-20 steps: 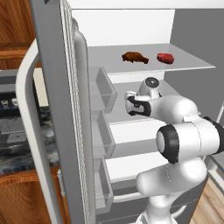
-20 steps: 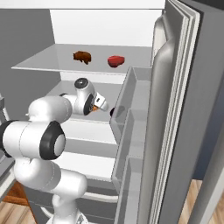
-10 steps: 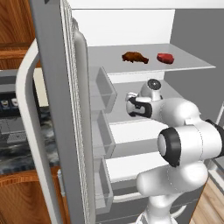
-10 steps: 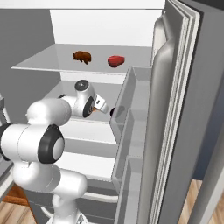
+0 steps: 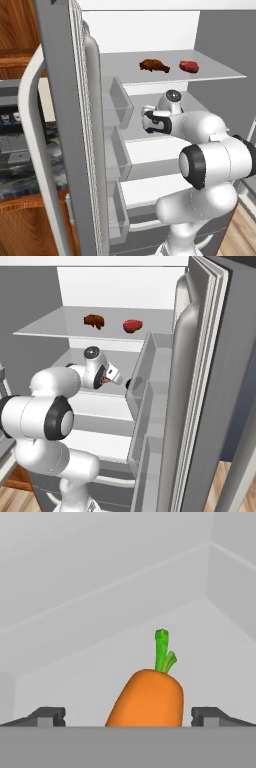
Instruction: Gather the eggplant and carrot from the fridge and place them on a tray on the dining counter. Then gather the steak and chicken drumstick from the fridge and place them on the other tray.
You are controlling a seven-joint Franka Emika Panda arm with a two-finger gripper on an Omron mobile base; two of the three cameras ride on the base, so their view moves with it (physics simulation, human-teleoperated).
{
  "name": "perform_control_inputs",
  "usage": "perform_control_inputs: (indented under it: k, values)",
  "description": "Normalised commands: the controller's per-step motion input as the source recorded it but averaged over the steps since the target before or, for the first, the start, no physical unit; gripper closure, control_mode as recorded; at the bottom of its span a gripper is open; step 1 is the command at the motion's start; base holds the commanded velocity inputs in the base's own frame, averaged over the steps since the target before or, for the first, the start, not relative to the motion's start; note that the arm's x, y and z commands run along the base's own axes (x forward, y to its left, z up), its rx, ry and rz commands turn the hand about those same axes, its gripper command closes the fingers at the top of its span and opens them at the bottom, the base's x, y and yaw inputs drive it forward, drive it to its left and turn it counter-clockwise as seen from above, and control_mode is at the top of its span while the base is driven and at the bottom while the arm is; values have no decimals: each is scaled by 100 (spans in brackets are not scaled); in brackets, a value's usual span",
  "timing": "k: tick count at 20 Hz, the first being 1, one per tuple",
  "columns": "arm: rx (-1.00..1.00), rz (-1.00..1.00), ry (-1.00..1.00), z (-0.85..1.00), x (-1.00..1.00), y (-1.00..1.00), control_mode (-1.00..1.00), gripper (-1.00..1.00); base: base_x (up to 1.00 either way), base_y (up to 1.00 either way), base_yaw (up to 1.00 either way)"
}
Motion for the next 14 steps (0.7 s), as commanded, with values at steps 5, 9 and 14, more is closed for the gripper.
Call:
perform_control_inputs:
  k: [5,9,14]
  values:
    - [0,0,2,-19,-3,32,-100,100,0,0,0]
    - [0,0,3,-17,0,13,-100,100,0,0,0]
    - [0,0,6,-13,0,0,-100,100,0,0,0]
